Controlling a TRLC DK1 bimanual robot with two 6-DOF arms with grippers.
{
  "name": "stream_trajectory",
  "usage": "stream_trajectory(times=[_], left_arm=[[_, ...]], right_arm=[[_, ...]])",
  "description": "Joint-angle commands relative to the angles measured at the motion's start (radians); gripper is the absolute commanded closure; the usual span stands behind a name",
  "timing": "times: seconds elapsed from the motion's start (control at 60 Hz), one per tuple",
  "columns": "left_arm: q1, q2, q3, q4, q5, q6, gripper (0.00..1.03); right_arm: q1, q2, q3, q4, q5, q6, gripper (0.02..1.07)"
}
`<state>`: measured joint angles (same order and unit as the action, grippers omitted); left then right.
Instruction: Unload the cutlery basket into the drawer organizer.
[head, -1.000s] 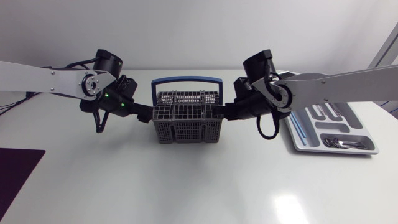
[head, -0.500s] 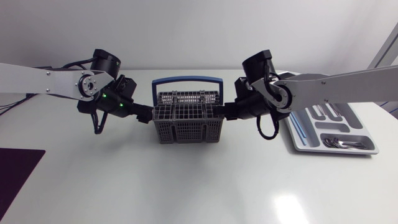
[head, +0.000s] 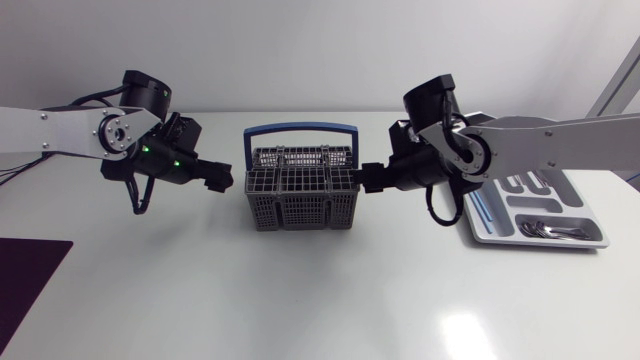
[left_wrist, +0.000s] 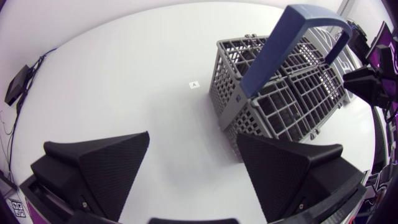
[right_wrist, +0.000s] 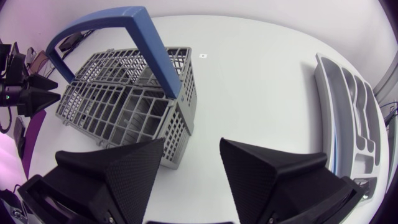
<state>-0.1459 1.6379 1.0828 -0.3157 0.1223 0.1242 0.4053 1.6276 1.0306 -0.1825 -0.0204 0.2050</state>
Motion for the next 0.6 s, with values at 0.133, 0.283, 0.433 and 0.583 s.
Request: stream_trajectory(times=[0.133,0.283,0.433,0.583], left_arm=[[0.029,-0.087,-0.064,-0.008,0.004,0.002,0.05],[0.032,-0.153,-0.096,-0.010,0.004,0.002,0.05],[0.032,-0.211,-0.127,-0.013,0.004,-0.001,0.05],[0.046,-0.266,-0.141,-0.029,0.002,-0.005,0.05]], right_arm=[[-0.019,-0.120,-0.064,-0.014,0.066,-0.053,0.25],[-0.020,-0.193,-0.107,-0.008,0.129,-0.092,0.21],[-0.062,-0.256,-0.142,0.000,0.149,-0.111,0.18],[-0.112,-0.337,-0.191,0.028,0.166,-0.151,0.18]])
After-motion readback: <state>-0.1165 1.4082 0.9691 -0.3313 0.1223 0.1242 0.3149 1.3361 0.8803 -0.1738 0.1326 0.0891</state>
